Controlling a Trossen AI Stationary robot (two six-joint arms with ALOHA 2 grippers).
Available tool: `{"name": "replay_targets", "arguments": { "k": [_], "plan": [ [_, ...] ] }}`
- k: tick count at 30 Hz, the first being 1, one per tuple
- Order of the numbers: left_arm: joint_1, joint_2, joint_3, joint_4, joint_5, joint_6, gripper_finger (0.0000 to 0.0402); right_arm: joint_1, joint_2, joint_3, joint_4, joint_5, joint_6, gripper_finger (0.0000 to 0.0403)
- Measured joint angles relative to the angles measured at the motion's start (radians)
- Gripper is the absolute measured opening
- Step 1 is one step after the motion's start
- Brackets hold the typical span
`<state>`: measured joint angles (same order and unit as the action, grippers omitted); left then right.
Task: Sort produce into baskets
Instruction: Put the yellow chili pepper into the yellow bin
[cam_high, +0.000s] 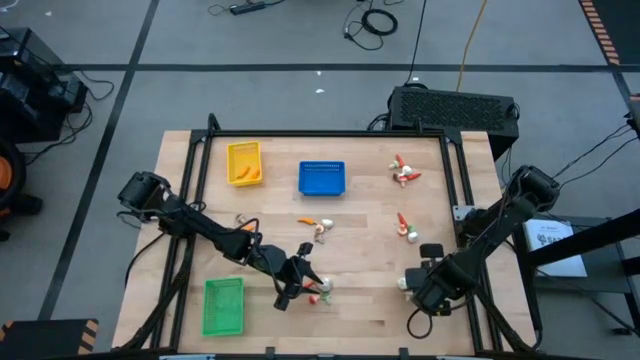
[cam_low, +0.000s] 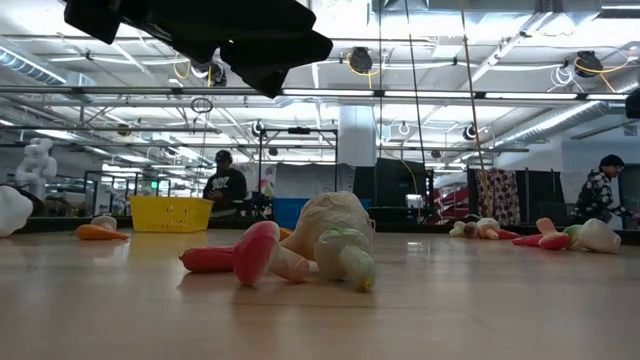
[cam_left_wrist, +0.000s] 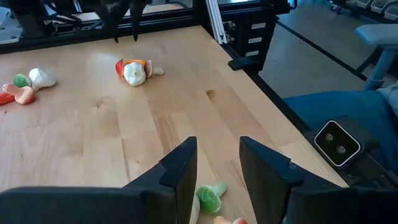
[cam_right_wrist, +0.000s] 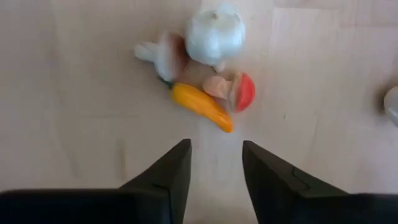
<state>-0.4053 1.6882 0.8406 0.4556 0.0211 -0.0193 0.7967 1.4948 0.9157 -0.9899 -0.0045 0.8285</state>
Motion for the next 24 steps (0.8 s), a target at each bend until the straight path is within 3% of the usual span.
{"name": "replay_targets", "arguments": {
  "k": [7,24],
  "plan": [
    [0.0,0.0,0.0,0.0,-0.004,-0.001,0.0128,0.0,0.0,-0.092,0.126,-0.001,-0.015,0.0155],
    [0.019,0.0,0.0,0.0,-0.006,-0.002,0.0128,-0.001,-0.001,-0.207,0.285,0.004,-0.009,0.0136]
  ]
}}
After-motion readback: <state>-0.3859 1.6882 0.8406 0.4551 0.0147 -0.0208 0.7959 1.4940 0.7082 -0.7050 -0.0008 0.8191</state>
